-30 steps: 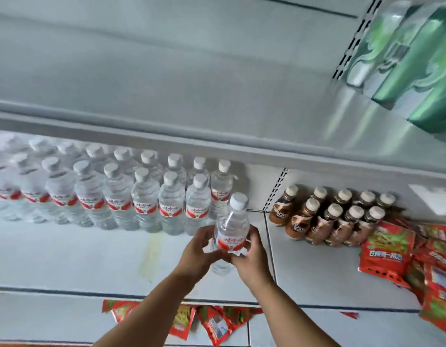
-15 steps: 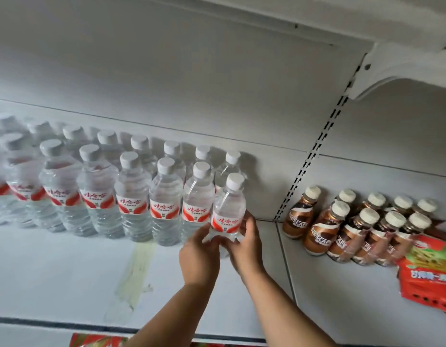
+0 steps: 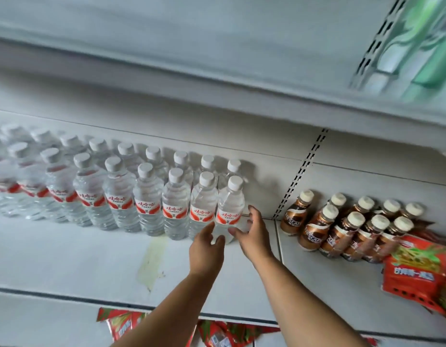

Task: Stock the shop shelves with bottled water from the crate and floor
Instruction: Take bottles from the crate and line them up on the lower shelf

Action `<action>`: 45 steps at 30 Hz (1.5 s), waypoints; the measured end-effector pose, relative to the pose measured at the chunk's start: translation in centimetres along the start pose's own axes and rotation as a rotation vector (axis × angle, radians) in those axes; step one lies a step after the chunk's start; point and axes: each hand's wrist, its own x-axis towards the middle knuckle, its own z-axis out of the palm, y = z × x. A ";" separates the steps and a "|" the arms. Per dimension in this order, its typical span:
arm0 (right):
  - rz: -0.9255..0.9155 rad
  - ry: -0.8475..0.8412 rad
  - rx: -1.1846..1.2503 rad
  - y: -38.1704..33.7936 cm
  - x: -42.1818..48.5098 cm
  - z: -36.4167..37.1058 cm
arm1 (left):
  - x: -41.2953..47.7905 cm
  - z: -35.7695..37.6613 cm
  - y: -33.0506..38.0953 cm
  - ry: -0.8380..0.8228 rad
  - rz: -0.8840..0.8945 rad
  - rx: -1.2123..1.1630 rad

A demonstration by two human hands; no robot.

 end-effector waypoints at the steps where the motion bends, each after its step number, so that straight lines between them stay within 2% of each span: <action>1: 0.041 -0.008 -0.009 -1.6 -1.3 -1.6 | -1.4 -1.1 2.0 0.000 -0.040 0.008; 3: 0.021 -0.030 -0.015 -1.6 -2.9 -2.4 | -2.7 -1.6 2.3 -0.011 -0.039 -0.006; 5: 0.094 -0.035 0.019 -4.1 -4.7 -5.2 | -4.3 -3.1 5.4 -0.025 -0.039 0.019; 8: 0.186 -0.034 0.068 -7.9 -10.7 -10.2 | -10.8 -4.8 9.9 -0.099 -0.071 0.088; 13: 0.227 0.033 0.120 -11.8 -18.5 -16.1 | -18.1 -6.4 15.4 -0.210 -0.044 0.110; 22: 0.212 0.420 0.181 -15.8 -28.8 -22.2 | -24.5 -8.3 20.3 -0.549 0.224 0.176; 27: 0.242 0.642 0.289 -17.2 -37.0 -21.1 | -29.0 -10.9 19.4 -0.802 0.336 0.188; 31: 0.334 0.812 0.359 -16.9 -45.6 -20.1 | -34.0 -11.9 17.1 -0.974 0.392 0.269; 40: 0.735 1.216 0.343 -11.3 -66.6 -19.4 | -49.1 -9.2 10.9 -1.423 0.480 0.396; 45: 0.883 1.313 0.355 -8.5 -75.5 -19.0 | -57.7 -6.6 7.3 -1.565 0.463 0.466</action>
